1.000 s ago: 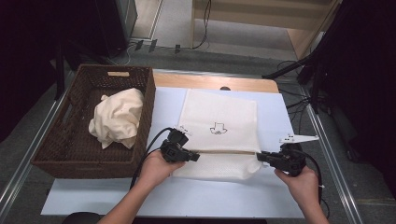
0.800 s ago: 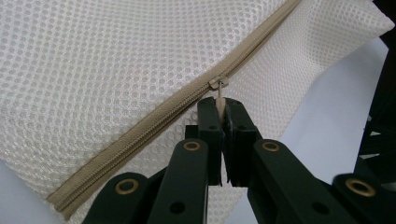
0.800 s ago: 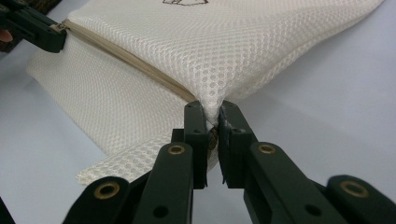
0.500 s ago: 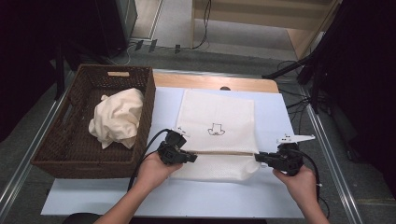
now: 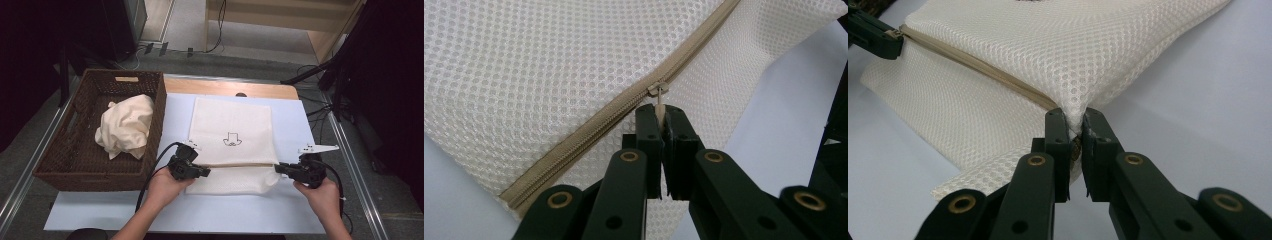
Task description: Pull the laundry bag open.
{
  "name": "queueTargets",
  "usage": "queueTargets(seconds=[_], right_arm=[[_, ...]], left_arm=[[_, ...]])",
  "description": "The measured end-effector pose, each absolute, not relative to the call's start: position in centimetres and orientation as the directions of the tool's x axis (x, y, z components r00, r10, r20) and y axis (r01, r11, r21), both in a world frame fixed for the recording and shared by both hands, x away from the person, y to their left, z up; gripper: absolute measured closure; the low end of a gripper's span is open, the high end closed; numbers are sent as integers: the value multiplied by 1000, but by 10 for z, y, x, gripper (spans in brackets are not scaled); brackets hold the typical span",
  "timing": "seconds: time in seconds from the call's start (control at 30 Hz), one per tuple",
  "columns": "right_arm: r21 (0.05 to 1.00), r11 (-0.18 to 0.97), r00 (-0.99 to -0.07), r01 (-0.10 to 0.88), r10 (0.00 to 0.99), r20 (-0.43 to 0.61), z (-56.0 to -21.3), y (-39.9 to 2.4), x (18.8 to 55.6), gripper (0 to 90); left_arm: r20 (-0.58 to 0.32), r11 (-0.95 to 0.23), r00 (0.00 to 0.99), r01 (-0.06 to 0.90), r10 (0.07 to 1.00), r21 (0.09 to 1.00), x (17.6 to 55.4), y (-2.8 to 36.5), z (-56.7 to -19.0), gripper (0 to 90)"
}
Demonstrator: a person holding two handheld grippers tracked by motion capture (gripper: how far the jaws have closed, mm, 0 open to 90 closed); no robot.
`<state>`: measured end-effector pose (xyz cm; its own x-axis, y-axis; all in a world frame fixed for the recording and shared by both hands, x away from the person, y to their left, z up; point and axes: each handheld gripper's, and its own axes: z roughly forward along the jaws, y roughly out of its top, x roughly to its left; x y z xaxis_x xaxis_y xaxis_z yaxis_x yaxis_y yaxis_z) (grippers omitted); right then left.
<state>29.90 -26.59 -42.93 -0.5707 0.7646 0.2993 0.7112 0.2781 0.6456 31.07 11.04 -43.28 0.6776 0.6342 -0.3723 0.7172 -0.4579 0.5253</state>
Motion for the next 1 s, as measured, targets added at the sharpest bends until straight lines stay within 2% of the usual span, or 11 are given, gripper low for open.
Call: queueTargets(seconds=[0.3,1.0], right_arm=[[650,285,-582,705,756,299,-430,-265,301,840],[627,263,-541,734,784,304,-435,-280,314,839]], left_arm=[[-374,-439,658,732,654,521,313,116,-433,873],[-373,-409,631,749,680,521,310,127,-431,873]])
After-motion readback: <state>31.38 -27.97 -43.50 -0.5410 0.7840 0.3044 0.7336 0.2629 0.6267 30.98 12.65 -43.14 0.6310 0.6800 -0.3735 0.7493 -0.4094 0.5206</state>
